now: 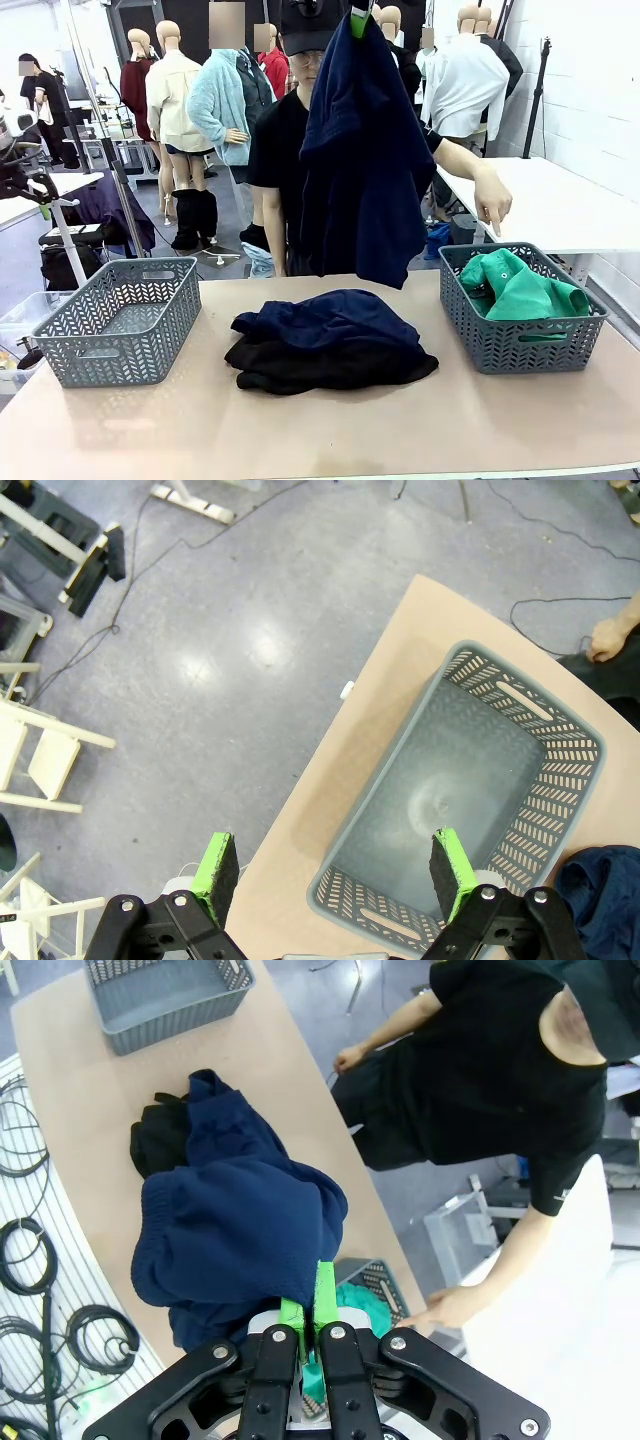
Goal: Sort the tops and bottoms.
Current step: Sort the clothes according to human instructions.
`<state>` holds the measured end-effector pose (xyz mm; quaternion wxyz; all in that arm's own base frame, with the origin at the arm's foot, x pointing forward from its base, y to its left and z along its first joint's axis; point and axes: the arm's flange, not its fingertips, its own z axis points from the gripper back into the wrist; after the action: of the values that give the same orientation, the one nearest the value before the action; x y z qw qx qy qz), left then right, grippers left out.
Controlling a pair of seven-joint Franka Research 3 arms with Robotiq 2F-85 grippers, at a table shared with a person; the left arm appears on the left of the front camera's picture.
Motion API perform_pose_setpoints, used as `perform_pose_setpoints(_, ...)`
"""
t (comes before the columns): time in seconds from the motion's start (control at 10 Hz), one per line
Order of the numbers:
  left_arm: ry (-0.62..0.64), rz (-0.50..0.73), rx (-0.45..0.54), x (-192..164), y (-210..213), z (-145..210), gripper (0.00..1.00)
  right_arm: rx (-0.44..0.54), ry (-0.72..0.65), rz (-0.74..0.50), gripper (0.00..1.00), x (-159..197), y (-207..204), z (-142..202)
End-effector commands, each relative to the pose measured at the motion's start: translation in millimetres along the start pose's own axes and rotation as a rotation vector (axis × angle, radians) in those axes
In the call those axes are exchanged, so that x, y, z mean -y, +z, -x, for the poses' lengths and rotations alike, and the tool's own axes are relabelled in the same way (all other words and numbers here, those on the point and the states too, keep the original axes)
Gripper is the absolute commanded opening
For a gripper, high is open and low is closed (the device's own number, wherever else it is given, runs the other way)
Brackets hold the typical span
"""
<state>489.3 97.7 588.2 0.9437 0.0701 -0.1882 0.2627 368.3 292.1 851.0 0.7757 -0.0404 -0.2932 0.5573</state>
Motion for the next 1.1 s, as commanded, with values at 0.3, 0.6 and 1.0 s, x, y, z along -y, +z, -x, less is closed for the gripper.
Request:
perform_pose_setpoints(0.3,0.013,-0.021,0.002,-0.7,1.4,2.1,1.0,0.006,0.01,0.004,0.0,1.7,0.7,2.2)
perform_pose_setpoints(0.6,0.013,-0.021,0.002,-0.7,1.4,2.1,1.0,0.006,0.01,0.004,0.0,1.7,0.7,2.2)
perform_pose_setpoints(1.0,0.013,-0.021,0.002,-0.7,1.4,2.1,1.0,0.006,0.01,0.004,0.0,1.7,0.7,2.2)
